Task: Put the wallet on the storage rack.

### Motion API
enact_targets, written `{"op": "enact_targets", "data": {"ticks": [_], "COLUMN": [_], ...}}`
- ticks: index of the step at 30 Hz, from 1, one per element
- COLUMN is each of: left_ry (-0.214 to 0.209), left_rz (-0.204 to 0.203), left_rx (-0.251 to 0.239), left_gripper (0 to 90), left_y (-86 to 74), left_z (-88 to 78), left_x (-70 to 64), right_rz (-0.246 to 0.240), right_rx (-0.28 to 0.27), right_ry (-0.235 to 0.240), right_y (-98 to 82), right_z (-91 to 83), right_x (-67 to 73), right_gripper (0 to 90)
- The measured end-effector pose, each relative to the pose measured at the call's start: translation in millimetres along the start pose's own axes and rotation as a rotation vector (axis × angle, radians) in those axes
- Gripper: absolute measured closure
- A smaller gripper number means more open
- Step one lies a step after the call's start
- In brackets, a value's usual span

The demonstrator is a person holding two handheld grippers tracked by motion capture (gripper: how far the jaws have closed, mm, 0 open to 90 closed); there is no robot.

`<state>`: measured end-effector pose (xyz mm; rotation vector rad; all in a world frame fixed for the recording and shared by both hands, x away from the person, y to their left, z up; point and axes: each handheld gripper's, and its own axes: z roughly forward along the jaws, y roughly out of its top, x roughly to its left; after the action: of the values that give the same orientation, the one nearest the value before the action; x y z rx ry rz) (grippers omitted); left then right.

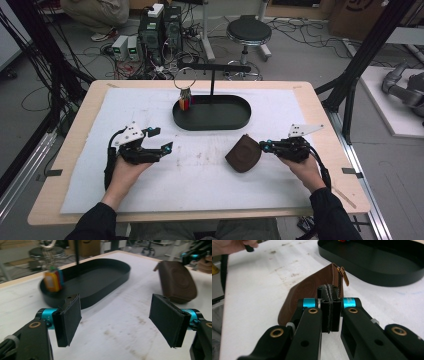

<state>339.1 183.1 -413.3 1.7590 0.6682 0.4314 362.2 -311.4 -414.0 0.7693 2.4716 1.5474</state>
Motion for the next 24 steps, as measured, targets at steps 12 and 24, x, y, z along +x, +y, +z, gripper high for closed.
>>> {"op": "enact_targets", "data": {"ticks": [12, 24], "left_ry": [-0.201, -0.326], "left_rz": [-0.011, -0.029], "left_rx": [0.01, 0.036], "left_gripper": [25.3, 25.8], "left_y": [7.8, 15.0], "left_z": [50.2, 95.6], "left_x": [-30.4, -51.7], "right_rz": [-0.092, -0.132], "right_rx": [-0.051, -0.066], "right_ry": [0.087, 0.151], "right_y": [12.3, 15.9], "right_z": [1.3, 3.1], "right_x": [15.5, 21.8], "right_gripper": [90.0, 90.0]}}
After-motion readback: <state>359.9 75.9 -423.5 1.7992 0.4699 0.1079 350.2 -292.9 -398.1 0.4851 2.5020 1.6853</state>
